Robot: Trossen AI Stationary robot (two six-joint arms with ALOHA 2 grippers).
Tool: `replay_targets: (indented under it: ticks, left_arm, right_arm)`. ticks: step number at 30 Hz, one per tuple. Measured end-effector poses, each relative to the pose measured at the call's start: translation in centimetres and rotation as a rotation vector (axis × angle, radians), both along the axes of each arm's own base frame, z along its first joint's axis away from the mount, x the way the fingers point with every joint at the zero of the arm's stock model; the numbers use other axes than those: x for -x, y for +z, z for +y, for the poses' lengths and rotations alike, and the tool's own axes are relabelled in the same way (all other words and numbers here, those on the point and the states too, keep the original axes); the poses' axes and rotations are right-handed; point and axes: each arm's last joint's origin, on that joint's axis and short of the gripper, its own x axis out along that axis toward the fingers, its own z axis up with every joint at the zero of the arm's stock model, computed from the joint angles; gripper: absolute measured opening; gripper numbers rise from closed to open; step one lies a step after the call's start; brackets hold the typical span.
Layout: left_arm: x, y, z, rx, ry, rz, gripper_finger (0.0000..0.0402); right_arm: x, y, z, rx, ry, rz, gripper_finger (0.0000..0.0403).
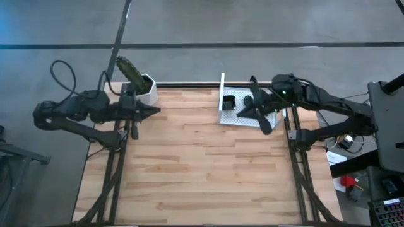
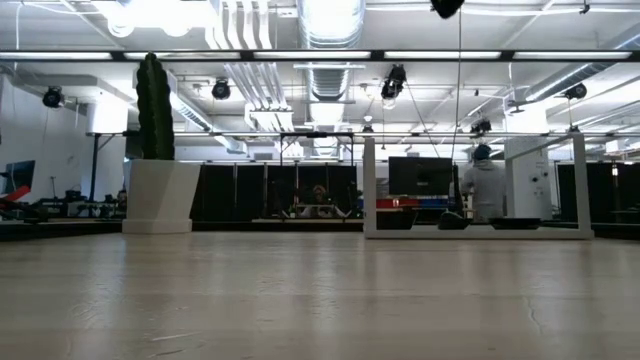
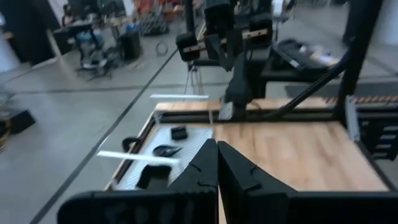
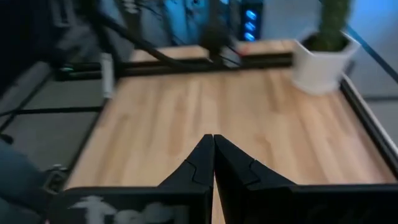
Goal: Pick & Place Mini shaped plates
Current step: Return to Home Position
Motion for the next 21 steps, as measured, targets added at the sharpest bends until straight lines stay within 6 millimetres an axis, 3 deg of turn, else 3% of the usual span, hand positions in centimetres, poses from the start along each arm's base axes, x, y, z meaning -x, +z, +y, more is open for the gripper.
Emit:
replay_targets:
  ticks: [10,21]
  left_arm:
    - [3.7,-4.1,0.3,0.057,-0.054,-0.141,0.0]
    - [7.9,-6.0,0.8,0.084,-0.078,-0.274,0.0]
  right_arm:
    - [2.8,-0.8,1.8,-0.017,0.072,-0.179,0.0008]
    - [6.4,-3.5,2.3,-0.081,0.05,-0.344,0.0008]
